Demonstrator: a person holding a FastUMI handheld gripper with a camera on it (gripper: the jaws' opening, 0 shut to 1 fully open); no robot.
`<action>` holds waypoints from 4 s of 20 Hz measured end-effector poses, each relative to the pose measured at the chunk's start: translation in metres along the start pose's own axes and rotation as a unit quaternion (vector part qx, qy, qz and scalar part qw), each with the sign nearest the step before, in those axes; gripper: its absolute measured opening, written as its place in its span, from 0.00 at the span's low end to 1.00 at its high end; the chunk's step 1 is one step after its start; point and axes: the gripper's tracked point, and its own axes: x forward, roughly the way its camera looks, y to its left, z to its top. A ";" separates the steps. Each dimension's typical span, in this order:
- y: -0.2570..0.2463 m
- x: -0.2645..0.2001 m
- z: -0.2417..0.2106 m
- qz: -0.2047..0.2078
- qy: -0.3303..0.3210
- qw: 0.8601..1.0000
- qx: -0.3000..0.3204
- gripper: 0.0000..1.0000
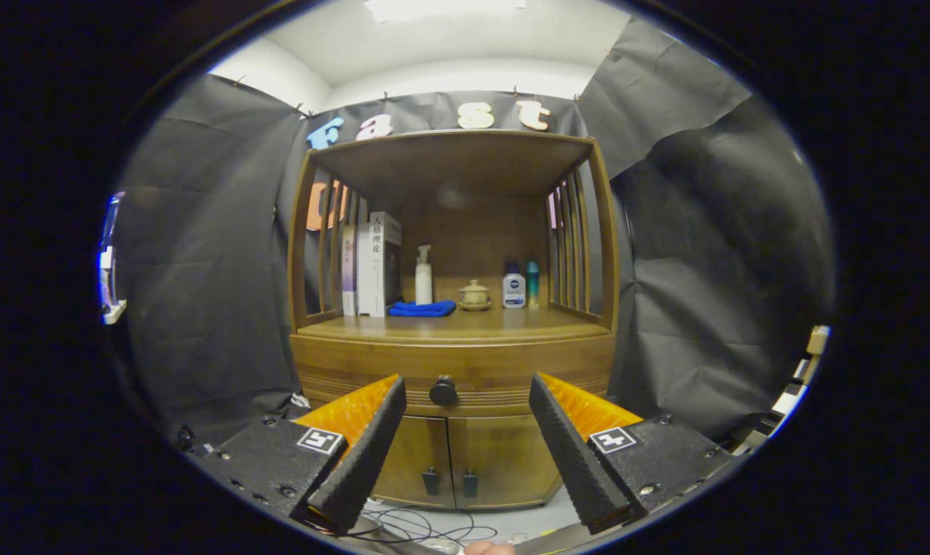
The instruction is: Pull open the drawer, take out the items inside it, and place them on the countertop above the cabinet.
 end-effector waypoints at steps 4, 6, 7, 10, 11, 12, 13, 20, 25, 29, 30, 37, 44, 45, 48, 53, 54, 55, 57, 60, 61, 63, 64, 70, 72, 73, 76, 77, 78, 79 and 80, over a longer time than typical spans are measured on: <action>0.002 0.000 -0.003 0.001 0.002 1.000 -0.002 1.00; 0.000 0.000 -0.003 0.001 0.002 1.000 -0.002 1.00; 0.001 0.001 -0.003 0.000 0.001 1.000 -0.003 1.00; 0.001 0.001 -0.003 0.000 0.001 1.000 -0.002 1.00; 0.002 0.003 -0.005 0.001 0.003 1.000 -0.001 1.00; 0.002 0.002 -0.007 0.001 0.005 1.000 0.000 1.00; 0.001 0.003 -0.008 0.001 0.007 1.000 0.002 1.00; 0.001 0.038 -0.016 -0.001 0.007 1.000 0.005 1.00; 0.009 0.102 -0.044 0.003 0.032 0.999 -0.010 1.00; 0.020 0.140 -0.068 0.010 0.053 0.998 -0.034 1.00; 0.022 0.148 -0.072 0.010 0.055 0.998 -0.041 1.00; 0.031 0.187 -0.088 0.011 0.070 0.996 -0.049 1.00; 0.031 0.194 -0.102 0.012 0.095 0.994 -0.045 0.77; 0.031 0.194 -0.102 0.011 0.092 0.995 -0.047 0.72; 0.031 0.195 -0.102 0.011 0.088 0.995 -0.053 0.57; 0.033 0.194 -0.101 0.005 0.088 0.995 -0.052 0.42; 0.032 0.193 -0.101 0.006 0.088 0.995 -0.052 0.41; 0.032 0.192 -0.101 0.007 0.088 0.995 -0.053 0.40; 0.032 0.187 -0.101 0.006 0.087 0.995 -0.053 0.39; 0.033 0.170 -0.102 0.006 0.083 0.995 -0.051 0.39; 0.033 0.163 -0.102 0.006 0.084 0.995 -0.050 0.39; 0.033 0.149 -0.103 0.006 0.083 0.996 -0.045 0.39; 0.033 0.142 -0.104 0.008 0.082 0.995 -0.047 0.39; 0.031 0.090 -0.105 0.017 0.085 0.996 -0.036 0.39; 0.031 0.074 -0.106 0.019 0.084 0.996 -0.035 0.39; 0.030 0.066 -0.106 0.019 0.085 0.996 -0.035 0.39; 0.030 0.048 -0.110 0.022 0.090 0.995 -0.029 0.39; 0.030 0.043 -0.113 0.023 0.093 0.995 -0.032 0.39; 0.030 0.039 -0.117 0.025 0.098 0.994 -0.033 0.39; 0.031 0.037 -0.113 0.027 0.090 0.995 -0.031 0.39; 0.030 0.036 -0.118 0.026 0.099 0.994 -0.035 0.39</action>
